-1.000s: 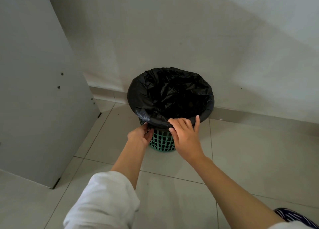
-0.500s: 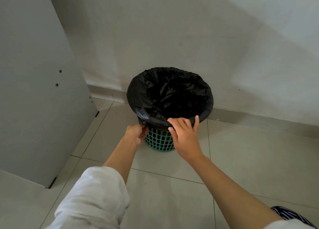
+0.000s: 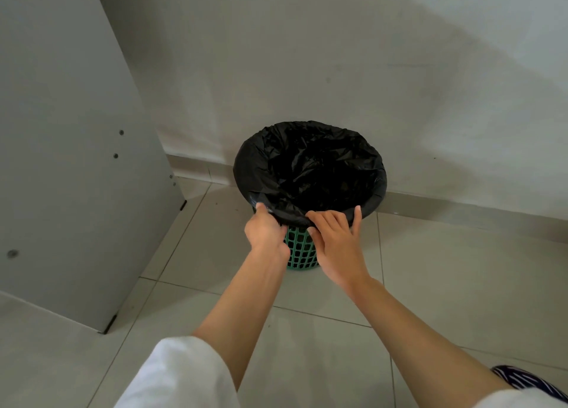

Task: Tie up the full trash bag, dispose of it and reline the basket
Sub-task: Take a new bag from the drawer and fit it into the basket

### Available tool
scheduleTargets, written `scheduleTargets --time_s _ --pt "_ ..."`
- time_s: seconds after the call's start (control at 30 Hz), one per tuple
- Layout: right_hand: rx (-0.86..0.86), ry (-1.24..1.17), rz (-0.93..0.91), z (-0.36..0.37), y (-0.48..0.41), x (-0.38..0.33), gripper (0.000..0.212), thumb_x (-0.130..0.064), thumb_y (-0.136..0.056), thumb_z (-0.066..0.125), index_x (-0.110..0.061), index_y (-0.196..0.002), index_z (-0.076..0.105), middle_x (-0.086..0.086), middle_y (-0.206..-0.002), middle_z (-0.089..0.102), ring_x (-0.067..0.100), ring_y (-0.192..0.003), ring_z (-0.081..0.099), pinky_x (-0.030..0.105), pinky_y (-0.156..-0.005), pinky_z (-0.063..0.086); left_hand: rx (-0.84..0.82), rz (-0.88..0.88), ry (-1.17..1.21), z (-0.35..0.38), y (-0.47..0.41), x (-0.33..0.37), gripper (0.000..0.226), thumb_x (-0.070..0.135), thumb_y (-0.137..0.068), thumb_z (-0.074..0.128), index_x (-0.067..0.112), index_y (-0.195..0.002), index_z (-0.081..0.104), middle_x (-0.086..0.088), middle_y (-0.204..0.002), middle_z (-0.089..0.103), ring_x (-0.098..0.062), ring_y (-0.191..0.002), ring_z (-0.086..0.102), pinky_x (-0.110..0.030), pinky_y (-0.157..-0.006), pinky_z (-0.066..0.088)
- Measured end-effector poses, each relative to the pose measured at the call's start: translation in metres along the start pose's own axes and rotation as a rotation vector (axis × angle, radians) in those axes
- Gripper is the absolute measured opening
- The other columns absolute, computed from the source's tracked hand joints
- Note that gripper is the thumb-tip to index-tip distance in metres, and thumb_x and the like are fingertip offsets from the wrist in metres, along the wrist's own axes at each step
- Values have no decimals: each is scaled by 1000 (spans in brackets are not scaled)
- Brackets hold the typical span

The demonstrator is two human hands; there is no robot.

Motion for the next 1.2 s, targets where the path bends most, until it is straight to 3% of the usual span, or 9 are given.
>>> scheduleTargets --time_s 0.1,0.33,0.5,0.67,0.83,0.9,1.03,1.1,1.2 --pt "-10 -19 12 0 0 0 34 -29 -95 36 -18 -116 61 -8 -101 64 12 -104 49 52 -114 4 -28 -96 142 -5 -3 -7 29 13 -101 37 -3 -118 54 -14 -114 59 -27 -113 56 -38 -98 47" --pt "-15 -48 3 2 -1 2 28 -27 -95 39 -19 -115 58 -8 -100 62 10 -104 46 52 -113 2 -128 -173 170 -15 -19 -7 11 7 -95 52 -2 -99 58 -9 -84 56 -16 -80 58 -31 -81 50" --pt "-30 -59 5 3 0 3 30 -28 -96 36 -20 -117 57 -9 -103 61 10 -106 44 52 -113 0 -194 -168 81 -18 -20 -7 9 3 -94 52 -2 -91 59 -12 -86 60 -20 -86 62 -33 -87 50" --pt "-24 -52 1 3 0 2 28 -26 -96 37 -20 -116 55 -8 -103 61 11 -107 44 53 -112 2 -241 -145 -110 -19 -17 -11 4 1 -90 57 0 -94 59 -12 -95 64 -23 -91 64 -31 -79 52" --pt "-23 -51 0 3 0 3 29 -27 -96 37 -20 -116 56 -8 -103 62 11 -106 44 53 -112 3 -73 -111 -146 -21 -21 -11 12 -7 -88 57 -4 -99 60 -13 -90 64 -19 -78 64 -27 -81 52" --pt "-13 -52 0 3 -1 2 29 -28 -96 36 -20 -116 56 -7 -102 62 11 -105 44 53 -112 4 -18 -108 -167 -21 -21 -9 7 -9 -85 60 -6 -92 61 -16 -85 65 -20 -72 65 -28 -82 53" --pt "3 -37 -3 3 -1 2 29 -28 -96 37 -19 -115 57 -7 -101 62 11 -105 44 54 -111 5 10 -124 -179 -22 -19 -4 6 -12 -81 63 -9 -85 59 -22 -86 65 -24 -66 66 -26 -71 55" --pt "9 -36 -3 3 0 2 30 -28 -96 37 -19 -115 58 -7 -101 62 11 -105 45 54 -111 6 -2 -135 -170 -20 -20 -1 5 -12 -81 62 -9 -83 58 -25 -89 65 -26 -68 66 -26 -64 57" --pt "18 -34 -1 3 -1 2 29 -27 -95 38 -19 -115 58 -7 -101 62 11 -104 46 54 -112 7 -3 -153 -93 -18 -15 -3 11 -11 -86 57 -13 -96 59 -29 -103 64 -32 -81 67 -30 -77 55"
Point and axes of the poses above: each hand's wrist, its own y-axis away from the middle knuckle, its own z-axis out of the palm, x = y × z, the point moved 5 cm from there along -y, towards the middle knuckle
